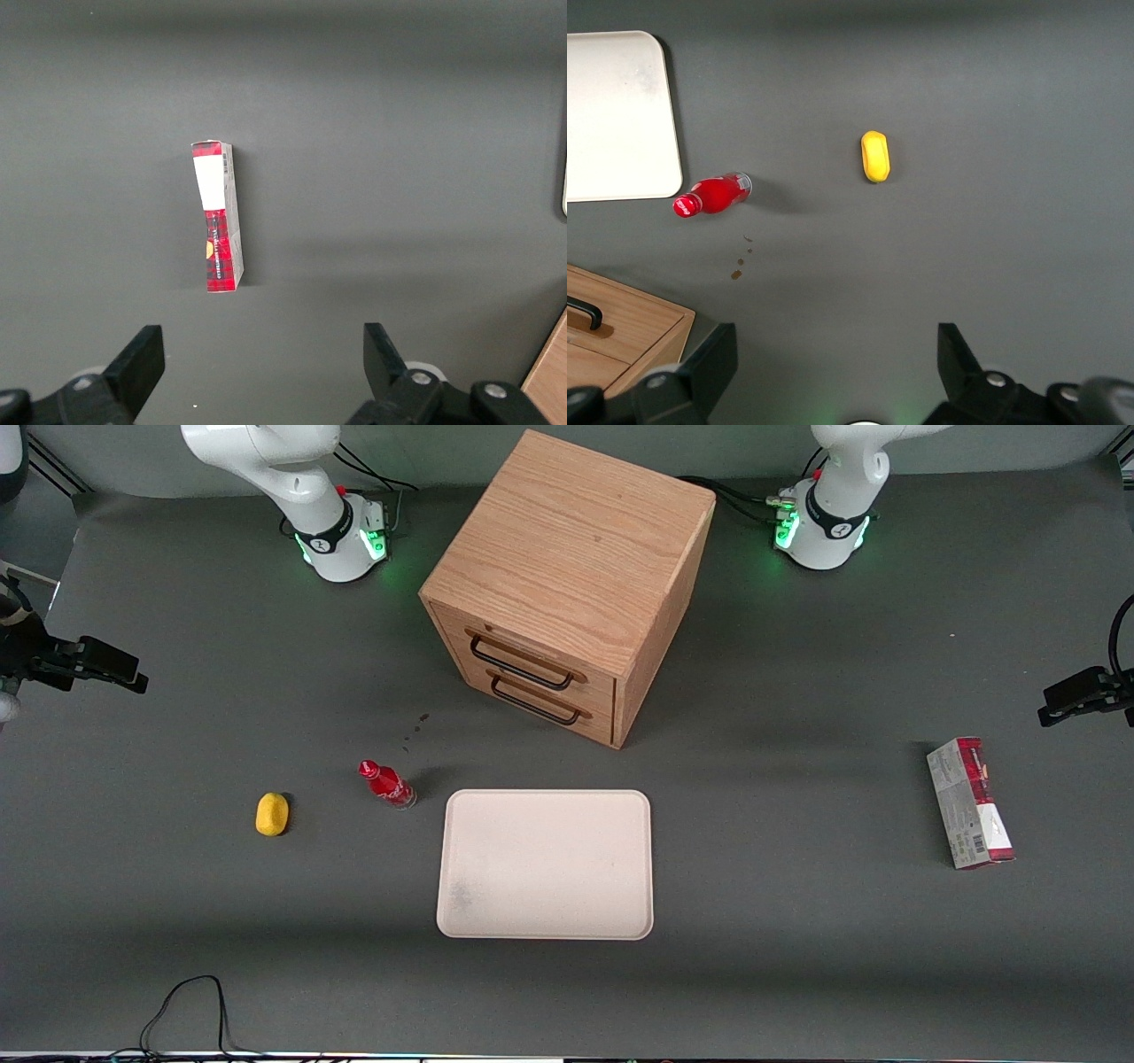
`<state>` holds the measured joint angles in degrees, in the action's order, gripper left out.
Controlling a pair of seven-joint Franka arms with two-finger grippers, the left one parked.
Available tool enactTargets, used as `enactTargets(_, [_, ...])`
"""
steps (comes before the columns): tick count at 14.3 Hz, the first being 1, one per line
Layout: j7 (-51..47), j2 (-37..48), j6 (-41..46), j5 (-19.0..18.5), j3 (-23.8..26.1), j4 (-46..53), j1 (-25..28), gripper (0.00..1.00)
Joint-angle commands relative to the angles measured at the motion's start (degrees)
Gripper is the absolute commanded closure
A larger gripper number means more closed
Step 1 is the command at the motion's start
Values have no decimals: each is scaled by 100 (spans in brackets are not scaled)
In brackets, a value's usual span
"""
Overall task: Place coke bottle on tray
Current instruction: 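Move the right gripper down over the red Coca-Cola bottle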
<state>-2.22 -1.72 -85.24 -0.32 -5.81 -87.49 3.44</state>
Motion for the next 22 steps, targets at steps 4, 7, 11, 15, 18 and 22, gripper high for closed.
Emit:
enactTargets(4, [152, 84, -63, -82, -52, -110, 8, 0])
enactTargets(7, [73, 128, -19, 5, -44, -171, 17, 0])
enactTargets(11, [-715, 286, -28, 296, 18, -242, 586, 0])
enactTargets(15, [-1866, 278, -230, 296, 18, -260, 1667, 0])
enactTargets(18, [-2230, 269, -493, 226, 18, -435, 2186, 0])
enactTargets(22, [-1994, 163, -581, 226, -52, -619, 2144, 0])
